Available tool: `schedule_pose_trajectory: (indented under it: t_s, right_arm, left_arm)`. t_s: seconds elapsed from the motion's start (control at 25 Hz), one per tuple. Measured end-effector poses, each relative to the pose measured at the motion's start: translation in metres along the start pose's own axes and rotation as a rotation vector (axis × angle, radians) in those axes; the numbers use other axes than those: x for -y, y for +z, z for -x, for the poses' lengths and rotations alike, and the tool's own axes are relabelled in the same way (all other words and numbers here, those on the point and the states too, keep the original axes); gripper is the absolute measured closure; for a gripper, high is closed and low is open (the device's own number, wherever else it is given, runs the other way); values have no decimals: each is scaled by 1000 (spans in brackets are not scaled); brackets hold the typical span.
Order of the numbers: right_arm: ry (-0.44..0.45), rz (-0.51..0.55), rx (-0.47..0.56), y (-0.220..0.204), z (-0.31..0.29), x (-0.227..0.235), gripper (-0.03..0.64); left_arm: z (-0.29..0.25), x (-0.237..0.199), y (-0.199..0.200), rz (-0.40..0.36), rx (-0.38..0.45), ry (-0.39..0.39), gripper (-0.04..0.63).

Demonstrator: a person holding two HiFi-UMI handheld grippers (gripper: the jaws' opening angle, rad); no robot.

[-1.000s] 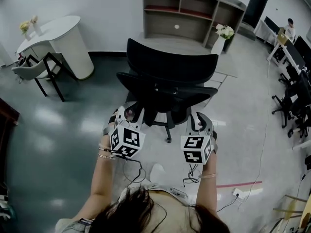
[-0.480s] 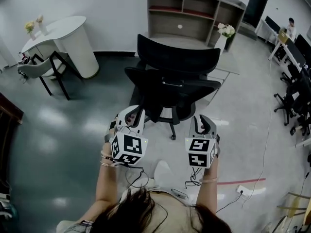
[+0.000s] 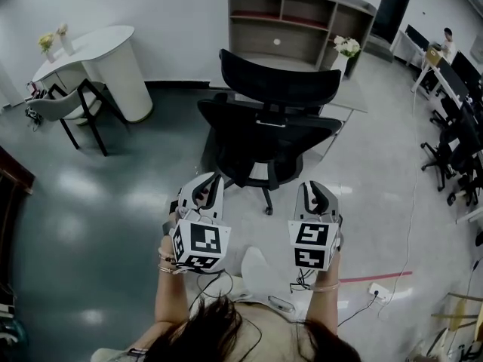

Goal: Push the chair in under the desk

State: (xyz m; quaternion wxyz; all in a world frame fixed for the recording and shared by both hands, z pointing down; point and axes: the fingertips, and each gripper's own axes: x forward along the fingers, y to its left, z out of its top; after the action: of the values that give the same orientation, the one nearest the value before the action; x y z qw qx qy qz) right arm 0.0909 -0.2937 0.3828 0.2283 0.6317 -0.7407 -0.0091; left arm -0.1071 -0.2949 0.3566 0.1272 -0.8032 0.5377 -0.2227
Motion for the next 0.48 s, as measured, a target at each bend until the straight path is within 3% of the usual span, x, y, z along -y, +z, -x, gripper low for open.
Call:
schedule_pose_trajectory:
  t_s: [0.48]
  right_arm:
    - [-19, 34, 39, 11, 41, -14, 566]
  left_arm:
    - [46, -4, -5, 60, 22, 24, 580]
